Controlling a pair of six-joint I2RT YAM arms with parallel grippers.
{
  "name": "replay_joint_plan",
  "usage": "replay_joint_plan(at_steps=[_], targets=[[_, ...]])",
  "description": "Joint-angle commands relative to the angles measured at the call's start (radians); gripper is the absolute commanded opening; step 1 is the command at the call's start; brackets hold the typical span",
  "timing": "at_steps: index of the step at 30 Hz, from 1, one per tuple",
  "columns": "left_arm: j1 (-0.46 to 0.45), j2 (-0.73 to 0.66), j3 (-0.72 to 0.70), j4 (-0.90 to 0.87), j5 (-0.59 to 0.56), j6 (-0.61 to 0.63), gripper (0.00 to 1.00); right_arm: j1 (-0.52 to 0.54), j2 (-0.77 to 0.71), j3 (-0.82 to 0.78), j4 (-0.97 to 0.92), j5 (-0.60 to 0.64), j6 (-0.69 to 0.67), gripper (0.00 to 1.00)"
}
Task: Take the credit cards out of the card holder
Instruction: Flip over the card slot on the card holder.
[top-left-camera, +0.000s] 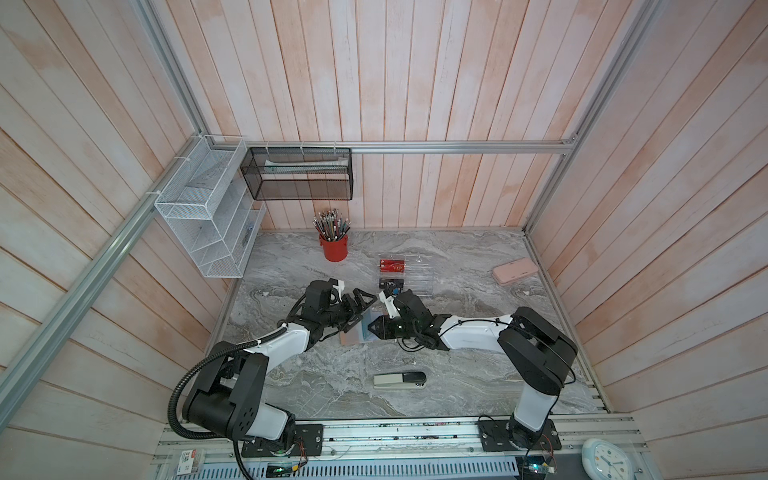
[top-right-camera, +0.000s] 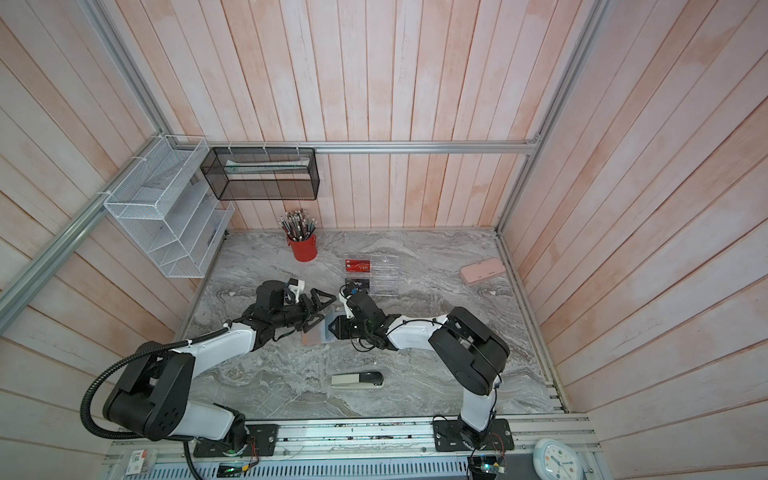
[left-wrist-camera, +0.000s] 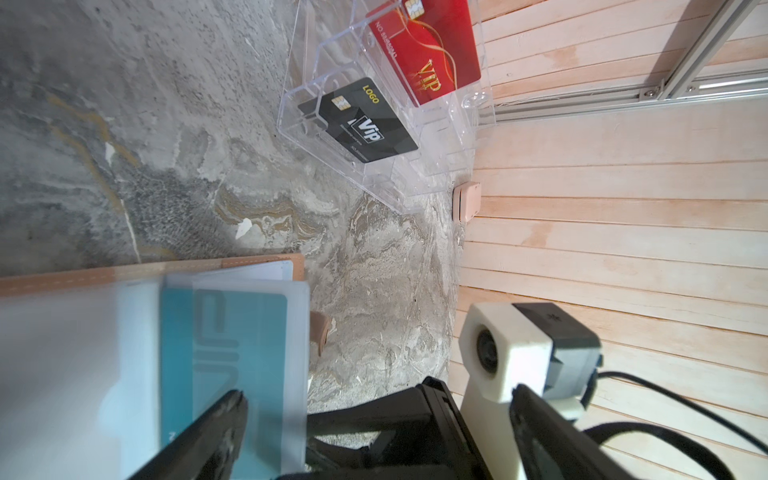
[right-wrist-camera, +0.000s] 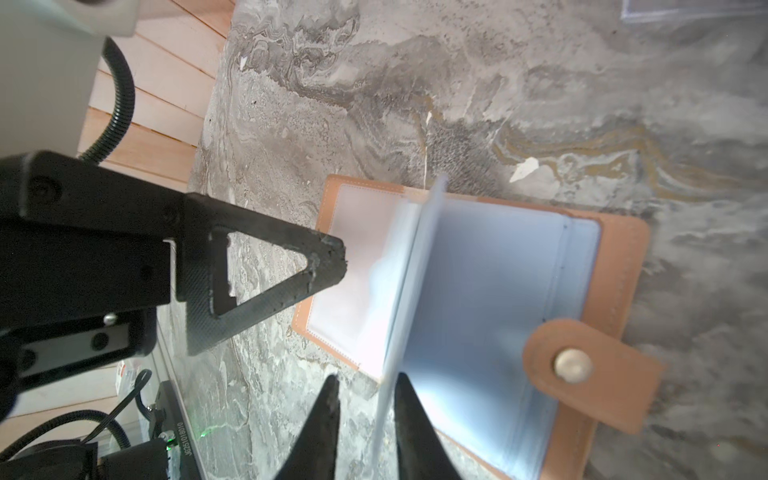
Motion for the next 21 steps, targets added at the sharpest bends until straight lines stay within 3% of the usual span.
replay_joint_plan(at_steps=[1, 21], targets=[[0.017, -0.004, -0.010, -0.003, 0.000, 0.013, 1.00, -0.009, 0.013, -0.021, -0.002, 0.007, 0.004, 0.23], [0.044, -0.033, -0.082, 0.006, 0.026, 0.014, 1.00, -0.047, 0.015, -0.053, -0.078, 0.072, 0.008, 0.26]])
